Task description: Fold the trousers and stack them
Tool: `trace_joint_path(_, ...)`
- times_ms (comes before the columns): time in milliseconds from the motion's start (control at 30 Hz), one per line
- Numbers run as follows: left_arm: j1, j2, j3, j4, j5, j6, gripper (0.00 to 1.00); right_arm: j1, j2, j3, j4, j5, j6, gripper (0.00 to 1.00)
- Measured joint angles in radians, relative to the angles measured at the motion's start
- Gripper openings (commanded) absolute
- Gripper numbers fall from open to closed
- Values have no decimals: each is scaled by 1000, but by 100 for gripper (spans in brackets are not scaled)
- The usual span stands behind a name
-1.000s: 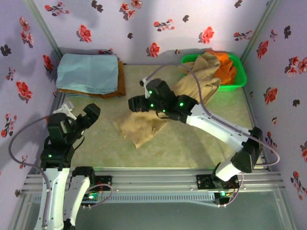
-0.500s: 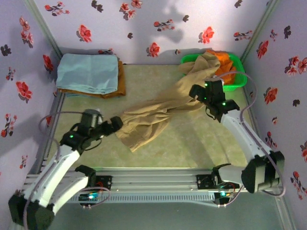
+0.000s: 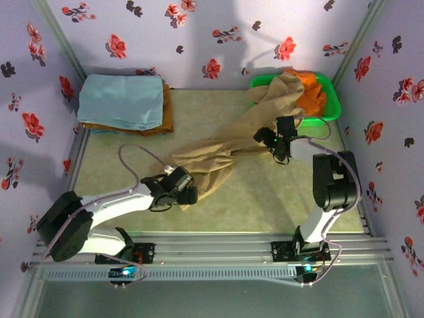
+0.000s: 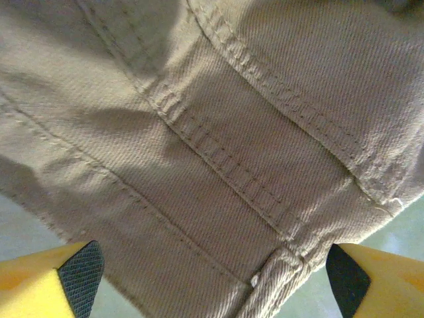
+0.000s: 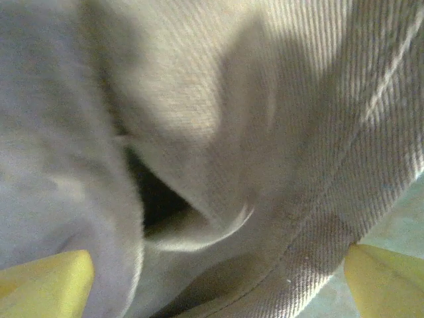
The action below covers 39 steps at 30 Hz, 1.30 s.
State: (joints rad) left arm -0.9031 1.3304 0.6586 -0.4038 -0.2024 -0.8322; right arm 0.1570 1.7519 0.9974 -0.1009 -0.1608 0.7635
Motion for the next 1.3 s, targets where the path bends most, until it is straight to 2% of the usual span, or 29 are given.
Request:
trace_joint_path(67,-2,16,-3,29,-4,2,81,0,22,0,22,-4,18,77)
trace_joint_path(133,-2,30,-8,55,-8,5,63,0,27,0,40,-6,24,61)
trace_joint_path(200,-3,47,-13,76,-9,23,38,0,27,0,64,-6,33,40)
trace_joint_path(367,-2,41,-65,115,-34,61,0,-1,27,0,87,-17,31,3)
trace_joint_path(400,-1,29,-78,121,-38,72,0,-2,27,0,87,-17,31,0)
trace_joint_path(567,8,-41,-101,120,-49,84,0,-2,2,0,73,-15,24,0)
trace_joint_path(767,11,-160,-101,75,-65,89,0,-1,-133,0,42,-16,21,0)
trace_joint_path(800,11,-180,-96,60,-64,92,6,0,-160,0,36,-15,18,0)
trace_joint_path(867,11,-197,-73,32,-61,111,49,3,-198,1,28,-15,12,0)
trace_joint_path(900,7,-196,-54,19,-58,114,63,6,-214,2,22,-15,7,0)
trace_joint_path(967,-18,-164,-10,0,-59,129,77,13,-224,3,18,-14,3,0)
trace_joint_path(1000,-39,-130,17,-3,-60,137,79,18,-224,3,15,-12,3,0)
trace_joint_path(1133,-119,46,92,-8,-71,158,80,32,-224,3,-2,-4,3,0)
trace_joint_path(1200,-137,140,100,-3,-77,159,76,38,-224,3,-2,-1,3,0)
trace_joint_path(1267,-138,209,99,-3,-89,161,65,40,-224,3,-2,0,3,0)
trace_joint_path(1300,-140,223,109,3,-97,161,52,40,-224,3,-2,0,3,0)
